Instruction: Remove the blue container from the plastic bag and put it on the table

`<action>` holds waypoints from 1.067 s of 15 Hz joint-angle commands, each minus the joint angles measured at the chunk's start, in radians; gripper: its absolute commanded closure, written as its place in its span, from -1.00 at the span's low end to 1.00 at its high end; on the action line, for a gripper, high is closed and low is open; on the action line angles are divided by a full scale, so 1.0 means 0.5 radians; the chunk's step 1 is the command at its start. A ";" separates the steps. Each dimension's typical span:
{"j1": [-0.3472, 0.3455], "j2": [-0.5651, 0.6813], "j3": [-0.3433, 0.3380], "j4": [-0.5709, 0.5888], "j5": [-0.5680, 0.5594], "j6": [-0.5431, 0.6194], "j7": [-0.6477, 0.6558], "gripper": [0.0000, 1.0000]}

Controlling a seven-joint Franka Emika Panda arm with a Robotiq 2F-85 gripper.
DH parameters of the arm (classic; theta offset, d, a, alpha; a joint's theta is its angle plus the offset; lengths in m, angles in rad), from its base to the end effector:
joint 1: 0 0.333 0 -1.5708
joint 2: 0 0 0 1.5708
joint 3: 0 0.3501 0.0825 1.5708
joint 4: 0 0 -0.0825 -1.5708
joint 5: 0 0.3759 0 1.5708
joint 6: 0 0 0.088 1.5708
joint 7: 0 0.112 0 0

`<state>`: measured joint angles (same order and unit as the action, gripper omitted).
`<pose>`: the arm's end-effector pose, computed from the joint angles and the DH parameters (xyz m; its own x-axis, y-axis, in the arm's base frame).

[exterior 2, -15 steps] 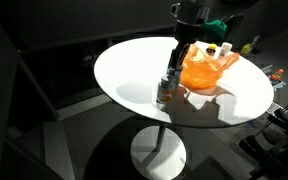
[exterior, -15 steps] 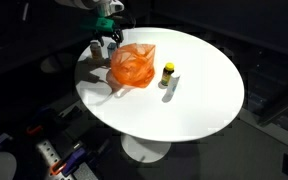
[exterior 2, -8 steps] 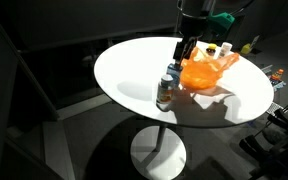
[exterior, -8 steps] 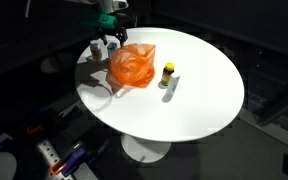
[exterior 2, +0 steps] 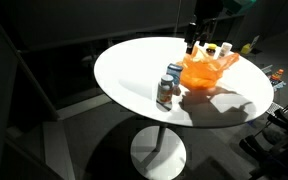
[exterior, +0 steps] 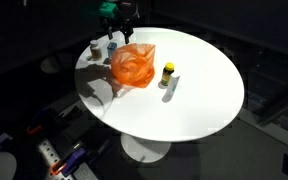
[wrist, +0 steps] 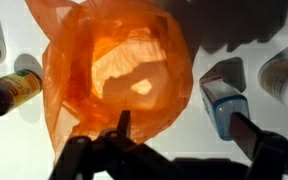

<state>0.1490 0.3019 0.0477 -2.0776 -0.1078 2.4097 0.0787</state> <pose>0.5824 0.1139 0.3187 0.9804 0.1943 0.0333 0.1922 -0.9796 0.0578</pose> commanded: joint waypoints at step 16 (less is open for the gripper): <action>-0.166 -0.407 -0.003 -0.359 0.352 -0.217 0.114 -1.00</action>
